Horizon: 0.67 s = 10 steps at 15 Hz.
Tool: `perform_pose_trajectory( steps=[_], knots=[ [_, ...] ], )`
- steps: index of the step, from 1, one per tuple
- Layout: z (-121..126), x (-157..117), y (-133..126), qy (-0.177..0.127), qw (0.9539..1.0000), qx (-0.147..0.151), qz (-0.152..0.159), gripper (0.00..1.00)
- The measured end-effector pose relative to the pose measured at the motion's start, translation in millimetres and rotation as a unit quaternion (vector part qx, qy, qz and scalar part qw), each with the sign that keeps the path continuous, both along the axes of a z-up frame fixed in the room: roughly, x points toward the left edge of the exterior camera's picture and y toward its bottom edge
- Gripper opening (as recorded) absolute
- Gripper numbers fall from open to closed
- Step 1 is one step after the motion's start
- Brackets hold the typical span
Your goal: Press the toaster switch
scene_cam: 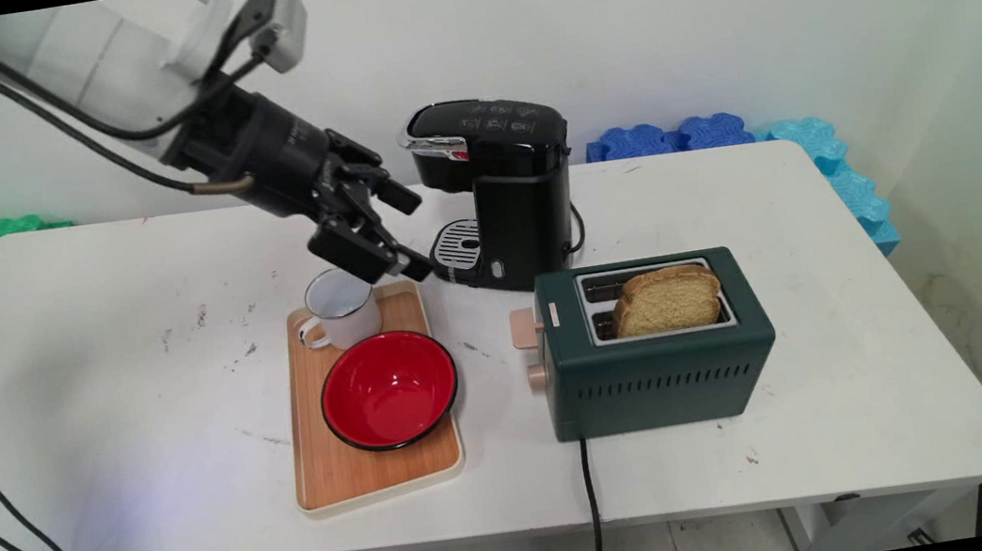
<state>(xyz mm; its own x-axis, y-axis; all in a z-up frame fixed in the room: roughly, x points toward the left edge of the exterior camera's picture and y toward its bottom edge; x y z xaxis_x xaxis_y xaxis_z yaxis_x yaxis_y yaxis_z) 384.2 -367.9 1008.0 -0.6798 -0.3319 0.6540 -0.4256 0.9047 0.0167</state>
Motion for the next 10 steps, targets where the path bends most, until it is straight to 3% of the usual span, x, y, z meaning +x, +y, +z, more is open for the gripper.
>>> perform_pose_trajectory(
  steps=[7,8,10],
  knots=[
    [-20.7,-18.1,-9.2,-0.011,0.9998,0.001,-0.014,1.0],
    [-24.0,-20.7,-10.2,-0.01,0.9998,0.002,-0.015,0.0],
    [-29.9,-25.2,-11.7,-0.011,0.9998,0.004,-0.018,0.0]
  ],
)
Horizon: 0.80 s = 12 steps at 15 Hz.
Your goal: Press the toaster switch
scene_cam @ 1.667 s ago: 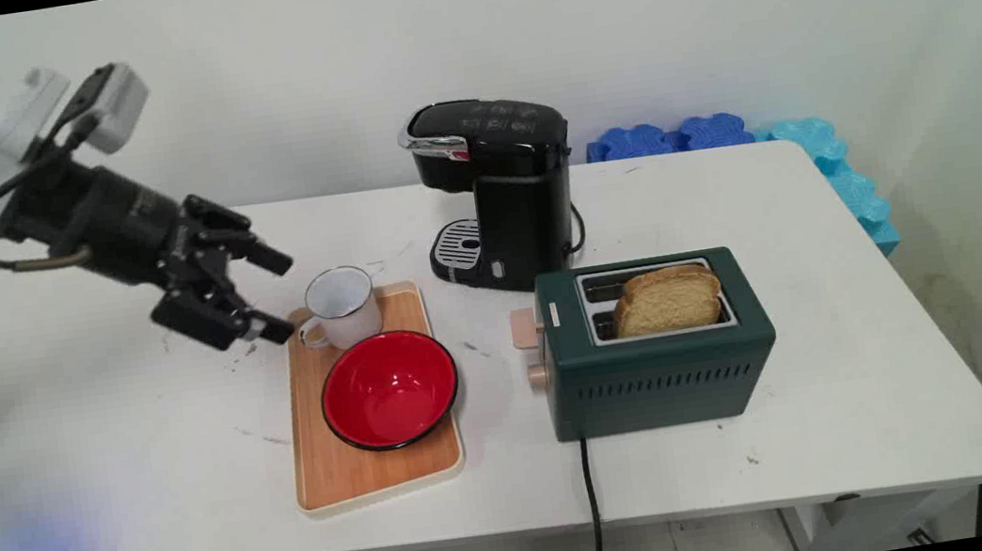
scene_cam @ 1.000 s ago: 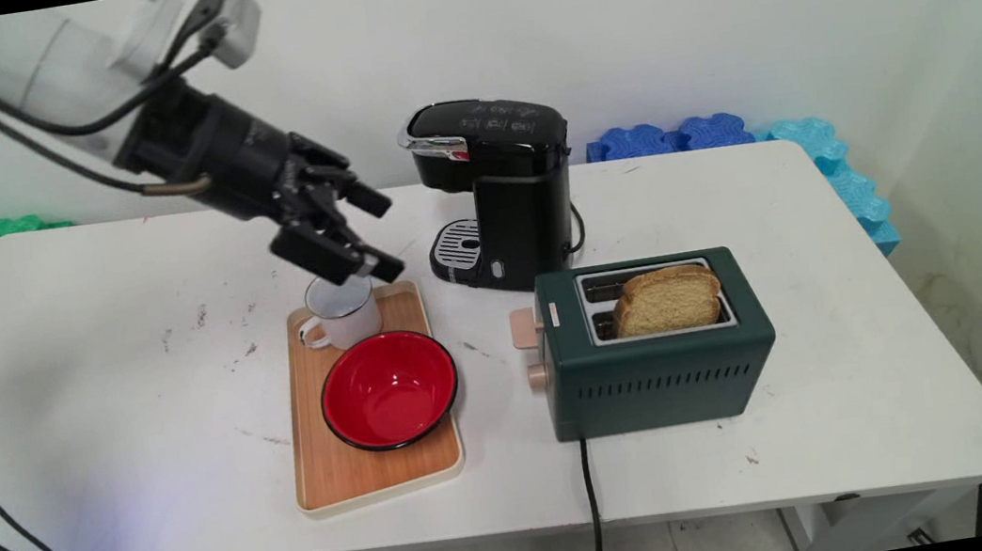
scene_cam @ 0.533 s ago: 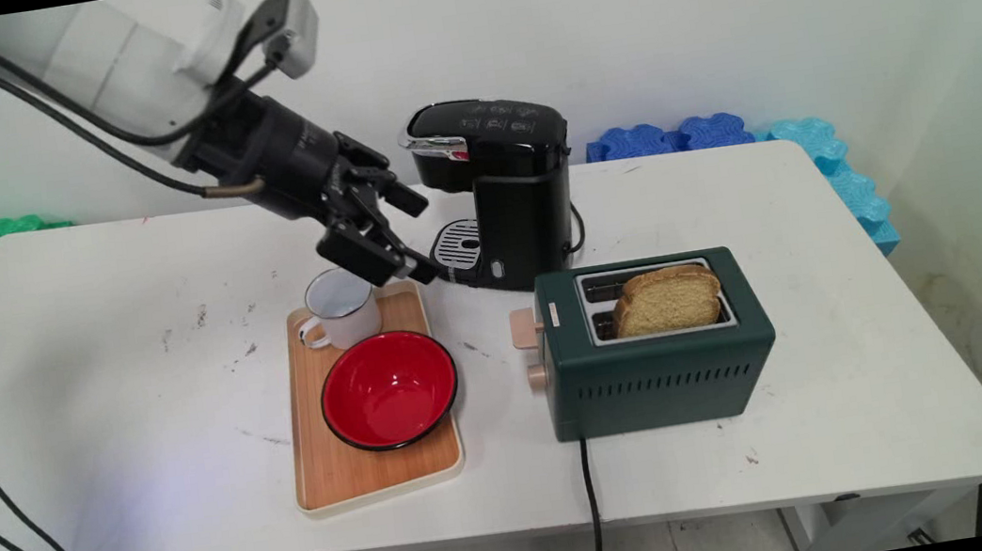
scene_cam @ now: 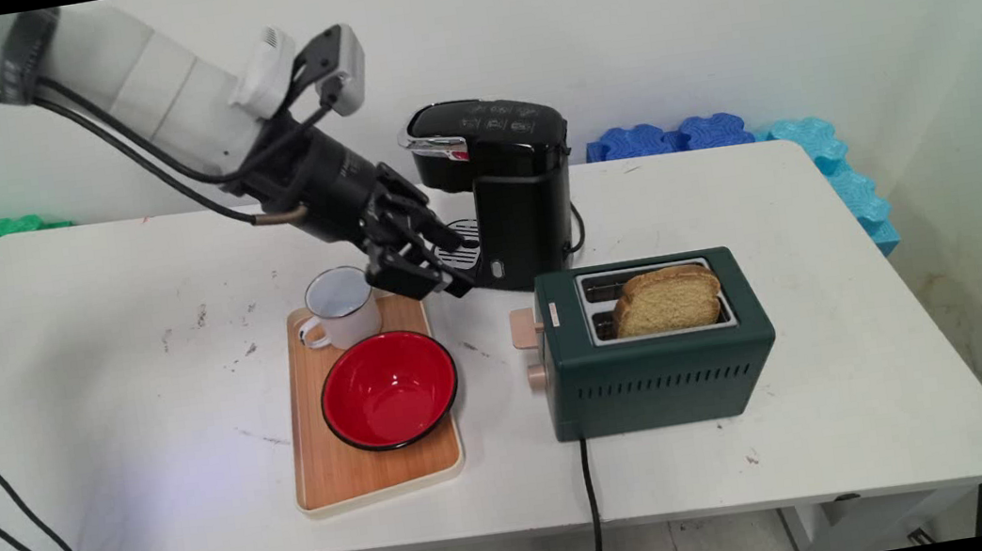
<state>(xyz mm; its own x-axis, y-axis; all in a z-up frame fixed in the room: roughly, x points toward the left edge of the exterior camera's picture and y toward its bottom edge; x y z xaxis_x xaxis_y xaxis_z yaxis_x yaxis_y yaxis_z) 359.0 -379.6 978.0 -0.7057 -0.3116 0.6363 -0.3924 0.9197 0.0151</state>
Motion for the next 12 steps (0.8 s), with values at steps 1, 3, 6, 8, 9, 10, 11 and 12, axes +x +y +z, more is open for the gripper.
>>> perform_pose_trajectory(
  steps=[1,3,6,8,9,10,11,12],
  knots=[
    [-3.0,-2.2,-0.6,-0.001,1.0,0.001,-0.002,0.0],
    [-8.2,-6.0,-1.7,-0.002,1.0,0.003,-0.006,0.0],
    [-15.6,-11.5,-2.8,-0.003,0.9999,0.006,-0.011,0.0],
    [-20.7,-14.9,-3.7,-0.004,0.9999,0.009,-0.013,0.0],
    [-22.3,-16.0,-4.1,-0.004,0.9999,0.01,-0.014,0.0],
    [-24.6,-17.6,-4.9,-0.005,0.9998,0.011,-0.014,0.0],
    [-27.3,-19.3,-5.8,-0.006,0.9998,0.014,-0.014,0.0],
    [-30.0,-20.9,-6.6,-0.006,0.9998,0.016,-0.014,0.0]
  ],
)
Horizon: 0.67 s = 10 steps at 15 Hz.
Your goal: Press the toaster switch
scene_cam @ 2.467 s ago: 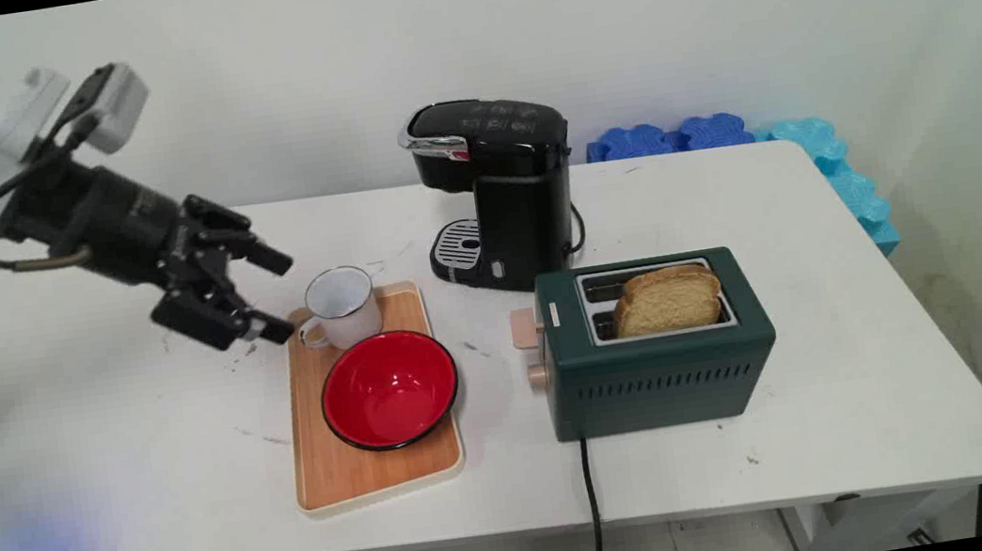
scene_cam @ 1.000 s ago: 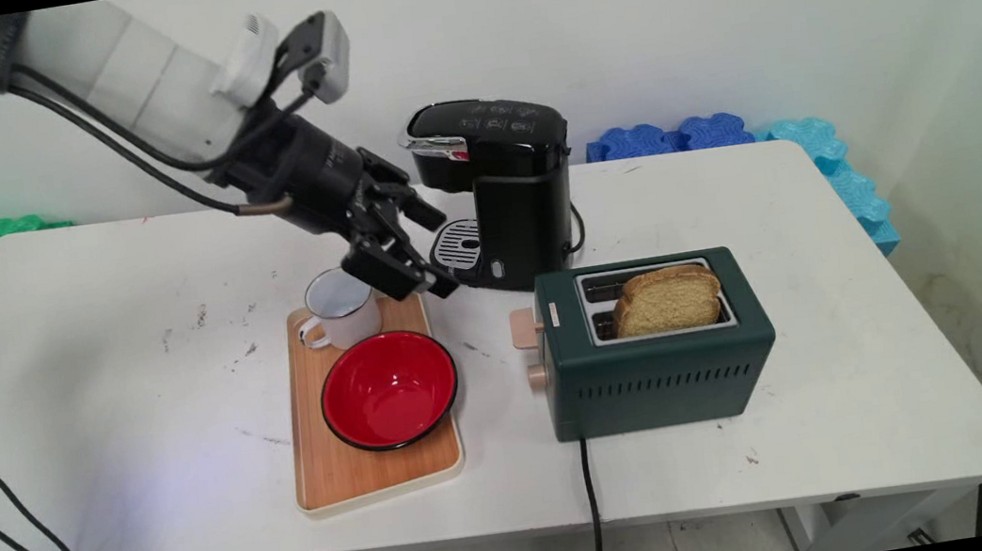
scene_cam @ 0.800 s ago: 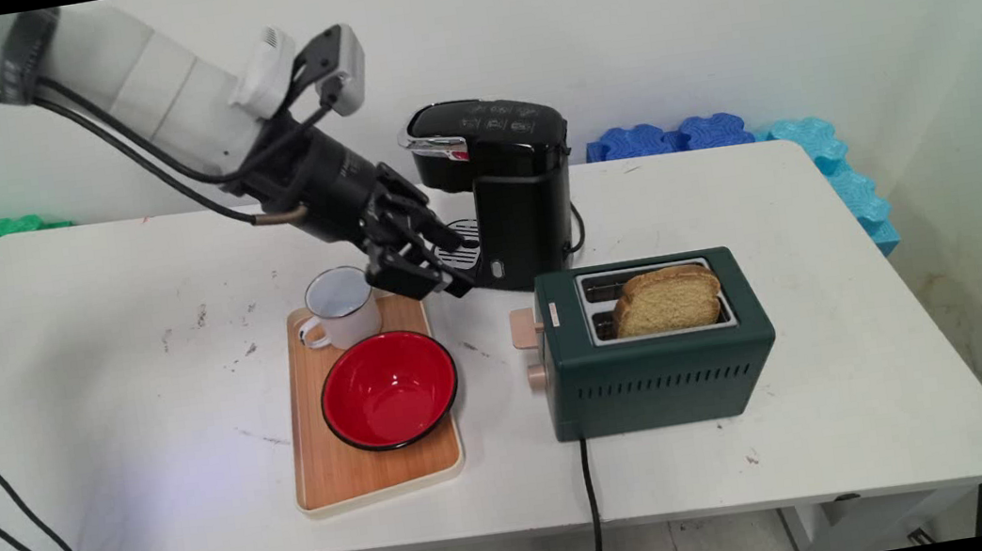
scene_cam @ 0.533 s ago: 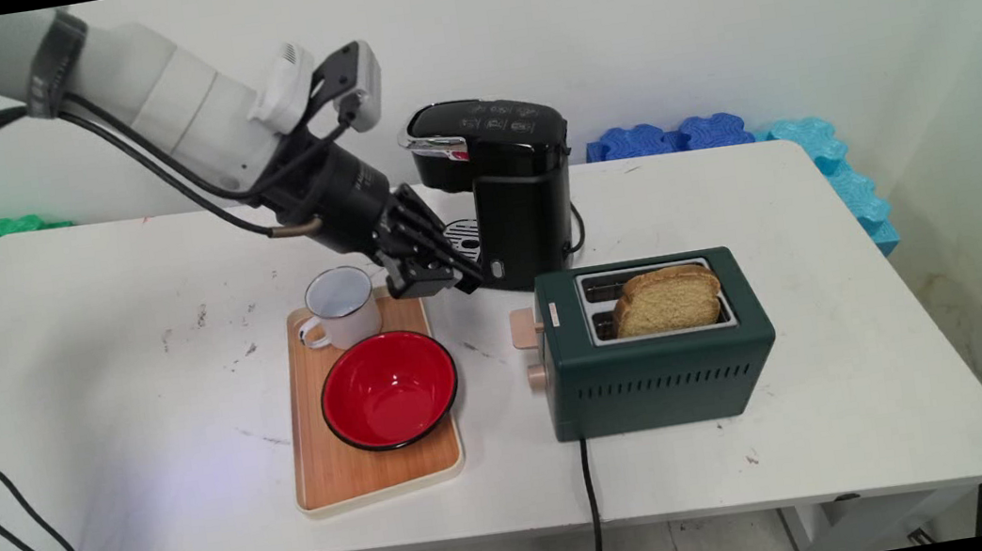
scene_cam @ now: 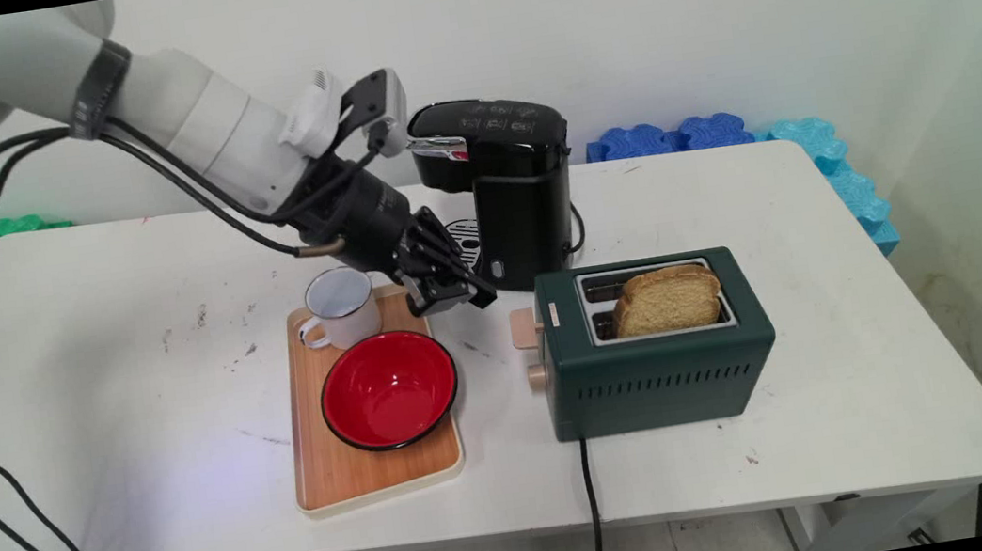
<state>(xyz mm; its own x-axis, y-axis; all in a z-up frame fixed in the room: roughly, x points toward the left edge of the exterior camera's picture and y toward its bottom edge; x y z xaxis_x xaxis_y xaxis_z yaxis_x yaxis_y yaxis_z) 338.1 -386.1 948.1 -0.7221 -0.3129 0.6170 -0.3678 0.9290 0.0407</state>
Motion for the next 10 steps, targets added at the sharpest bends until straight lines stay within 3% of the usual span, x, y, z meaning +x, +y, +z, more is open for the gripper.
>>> perform_pose_trajectory(
  steps=[10],
  knots=[
    [-22.9,-16.2,-6.6,0.001,0.9999,0.01,-0.002,0.0]
  ],
)
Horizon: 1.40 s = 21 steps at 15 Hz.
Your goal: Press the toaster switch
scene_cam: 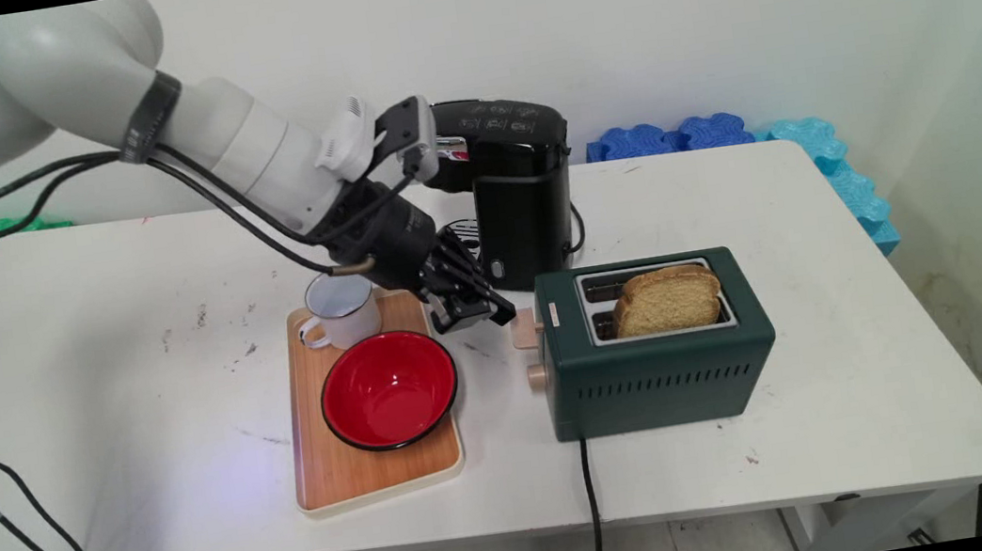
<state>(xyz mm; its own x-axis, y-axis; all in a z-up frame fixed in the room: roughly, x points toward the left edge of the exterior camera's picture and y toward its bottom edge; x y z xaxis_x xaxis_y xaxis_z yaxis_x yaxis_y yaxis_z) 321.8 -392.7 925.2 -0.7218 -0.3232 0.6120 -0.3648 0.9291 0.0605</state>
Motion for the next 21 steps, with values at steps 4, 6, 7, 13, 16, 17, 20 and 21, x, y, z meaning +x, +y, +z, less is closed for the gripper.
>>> perform_pose_trajectory(
  steps=[4,6,7,13,16,17,20,21],
  knots=[
    [-8.5,-4.8,-3.7,0.0,1.0,-0.001,0.001,0.0],
    [-12.0,-6.4,-4.5,0.0,1.0,0.0,0.002,0.0],
    [-14.1,-7.2,-4.8,-0.001,1.0,0.0,0.003,0.0],
    [-29.2,-11.0,-6.0,-0.004,1.0,0.002,0.007,0.0],
    [-35.8,-12.9,-7.1,-0.004,0.9999,0.004,0.009,0.0],
    [-37.7,-13.5,-7.2,-0.004,0.9999,0.005,0.009,0.0],
    [-44.1,-14.7,-7.2,-0.005,0.9999,0.006,0.012,0.0],
    [-46.3,-14.9,-7.3,-0.006,0.9999,0.006,0.012,0.0]
  ],
)
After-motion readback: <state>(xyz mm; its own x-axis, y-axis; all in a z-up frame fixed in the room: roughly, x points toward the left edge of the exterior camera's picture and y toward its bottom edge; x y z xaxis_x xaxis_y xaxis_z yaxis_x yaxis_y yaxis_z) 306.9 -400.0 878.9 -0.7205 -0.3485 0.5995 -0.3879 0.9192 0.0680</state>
